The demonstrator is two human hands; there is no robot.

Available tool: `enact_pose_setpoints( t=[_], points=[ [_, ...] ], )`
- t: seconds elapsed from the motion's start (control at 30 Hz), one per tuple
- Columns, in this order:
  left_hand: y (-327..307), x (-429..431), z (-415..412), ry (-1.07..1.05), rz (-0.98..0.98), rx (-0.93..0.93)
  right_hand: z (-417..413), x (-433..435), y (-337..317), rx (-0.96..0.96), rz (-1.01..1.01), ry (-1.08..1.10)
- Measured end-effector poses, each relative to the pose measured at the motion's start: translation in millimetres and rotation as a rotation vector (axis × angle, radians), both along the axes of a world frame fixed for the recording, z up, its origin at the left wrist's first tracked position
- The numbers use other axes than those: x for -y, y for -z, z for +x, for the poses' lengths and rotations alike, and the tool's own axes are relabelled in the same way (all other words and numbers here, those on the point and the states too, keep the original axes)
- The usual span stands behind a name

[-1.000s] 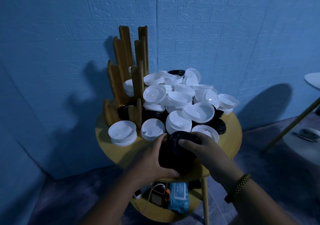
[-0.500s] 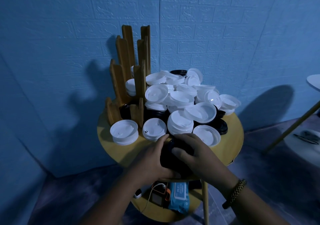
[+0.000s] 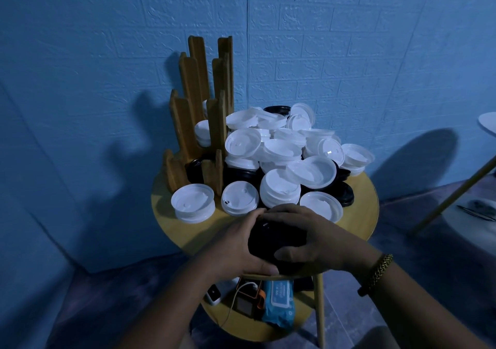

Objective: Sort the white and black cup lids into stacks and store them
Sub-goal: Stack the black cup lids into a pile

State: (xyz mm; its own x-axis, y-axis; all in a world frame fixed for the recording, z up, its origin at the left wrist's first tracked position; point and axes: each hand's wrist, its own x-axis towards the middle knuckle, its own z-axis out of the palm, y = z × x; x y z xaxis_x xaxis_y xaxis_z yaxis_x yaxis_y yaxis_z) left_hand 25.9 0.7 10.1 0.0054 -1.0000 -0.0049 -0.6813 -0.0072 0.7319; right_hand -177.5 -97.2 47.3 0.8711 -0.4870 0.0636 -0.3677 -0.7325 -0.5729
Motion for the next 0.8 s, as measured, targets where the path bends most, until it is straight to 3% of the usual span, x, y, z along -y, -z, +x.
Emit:
enact_pose_setpoints(
  t=[0.1,0.3,0.8],
  points=[
    [1,0,-1,0.005,-0.015,0.001,1,-3,-2,-0.053,-0.032,-0.014],
    [4,-3,-4,-0.005,-0.075,0.005,7,-24,17,-0.098,-0.332,0.142],
    [5,0,-3,-0.004,-0.066,0.006,-2,-24,41,0.189,-0.531,0.154]
  ],
)
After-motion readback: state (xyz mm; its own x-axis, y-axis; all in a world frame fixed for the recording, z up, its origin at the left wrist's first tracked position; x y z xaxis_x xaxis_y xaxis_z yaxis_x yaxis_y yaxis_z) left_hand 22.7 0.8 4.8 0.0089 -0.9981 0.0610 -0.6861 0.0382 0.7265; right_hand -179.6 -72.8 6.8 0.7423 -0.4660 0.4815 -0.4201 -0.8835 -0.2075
